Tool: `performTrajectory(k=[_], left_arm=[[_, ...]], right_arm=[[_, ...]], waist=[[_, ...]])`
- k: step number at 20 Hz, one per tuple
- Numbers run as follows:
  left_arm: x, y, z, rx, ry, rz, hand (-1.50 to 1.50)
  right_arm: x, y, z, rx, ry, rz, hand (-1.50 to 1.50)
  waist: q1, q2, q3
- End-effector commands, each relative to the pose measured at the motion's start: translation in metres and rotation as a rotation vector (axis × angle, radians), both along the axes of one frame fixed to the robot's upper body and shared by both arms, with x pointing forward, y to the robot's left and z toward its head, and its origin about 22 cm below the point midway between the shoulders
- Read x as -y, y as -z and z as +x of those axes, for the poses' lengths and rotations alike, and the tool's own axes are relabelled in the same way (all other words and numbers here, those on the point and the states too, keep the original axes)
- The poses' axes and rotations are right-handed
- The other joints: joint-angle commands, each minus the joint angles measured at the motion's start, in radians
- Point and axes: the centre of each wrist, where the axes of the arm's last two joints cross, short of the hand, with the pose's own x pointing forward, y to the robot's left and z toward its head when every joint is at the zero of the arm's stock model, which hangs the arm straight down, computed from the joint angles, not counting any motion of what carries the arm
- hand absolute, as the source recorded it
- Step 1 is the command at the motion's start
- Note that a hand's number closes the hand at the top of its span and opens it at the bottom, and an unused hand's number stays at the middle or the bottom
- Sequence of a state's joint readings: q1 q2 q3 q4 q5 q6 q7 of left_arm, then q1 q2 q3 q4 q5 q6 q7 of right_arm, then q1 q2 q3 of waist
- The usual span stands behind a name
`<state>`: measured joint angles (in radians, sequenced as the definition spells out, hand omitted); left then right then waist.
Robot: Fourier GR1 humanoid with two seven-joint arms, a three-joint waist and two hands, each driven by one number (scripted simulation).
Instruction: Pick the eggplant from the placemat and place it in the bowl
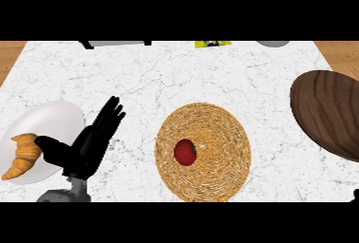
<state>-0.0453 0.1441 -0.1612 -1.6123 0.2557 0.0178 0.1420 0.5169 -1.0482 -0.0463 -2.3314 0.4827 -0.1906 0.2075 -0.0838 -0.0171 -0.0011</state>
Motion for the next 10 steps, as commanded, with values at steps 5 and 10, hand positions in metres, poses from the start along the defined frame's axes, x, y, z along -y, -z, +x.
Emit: performTrajectory(k=[5,10], left_arm=[[-0.002,-0.01,0.015,0.01,0.04,0.017,0.0],[0.018,0.001,0.004,0.022,0.09,0.004,0.0]], right_arm=[[0.045,-0.046,0.0,0.087,0.098,0.15,1.5],[0.074,-0.059,0.038,0.076,0.166,0.157,1.5]], waist=[[0.052,0.012,0.001],[0.096,0.02,0.001]])
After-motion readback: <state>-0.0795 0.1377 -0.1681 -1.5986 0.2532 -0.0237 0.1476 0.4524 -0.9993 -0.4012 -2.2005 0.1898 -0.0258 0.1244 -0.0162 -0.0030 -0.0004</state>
